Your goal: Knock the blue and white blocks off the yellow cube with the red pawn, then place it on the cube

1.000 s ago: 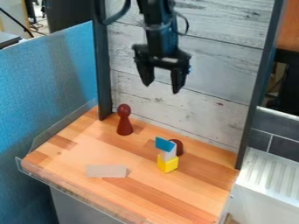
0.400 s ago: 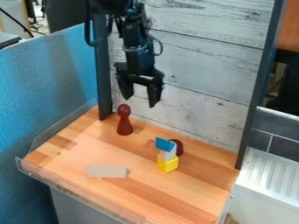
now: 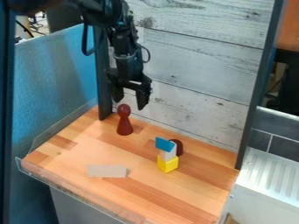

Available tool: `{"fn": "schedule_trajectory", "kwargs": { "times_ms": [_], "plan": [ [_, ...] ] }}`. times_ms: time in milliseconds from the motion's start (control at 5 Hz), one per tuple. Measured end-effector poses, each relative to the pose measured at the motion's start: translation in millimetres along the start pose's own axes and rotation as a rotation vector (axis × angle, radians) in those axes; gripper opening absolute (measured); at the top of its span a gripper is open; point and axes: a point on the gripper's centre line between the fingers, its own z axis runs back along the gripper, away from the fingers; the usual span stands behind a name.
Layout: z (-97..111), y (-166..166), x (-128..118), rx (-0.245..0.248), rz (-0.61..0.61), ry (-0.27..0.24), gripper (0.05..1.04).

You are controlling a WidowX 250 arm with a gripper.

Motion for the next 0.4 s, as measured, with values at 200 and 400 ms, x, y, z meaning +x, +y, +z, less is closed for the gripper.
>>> {"fn": "schedule_trajectory", "kwargs": {
  "times_ms": [200,400],
  "plan": [
    [-24,12,7,0.006,0.002,0.014,0.999],
    [-41,29,13,0.002,0.067,0.006,0.999]
  ]
}}
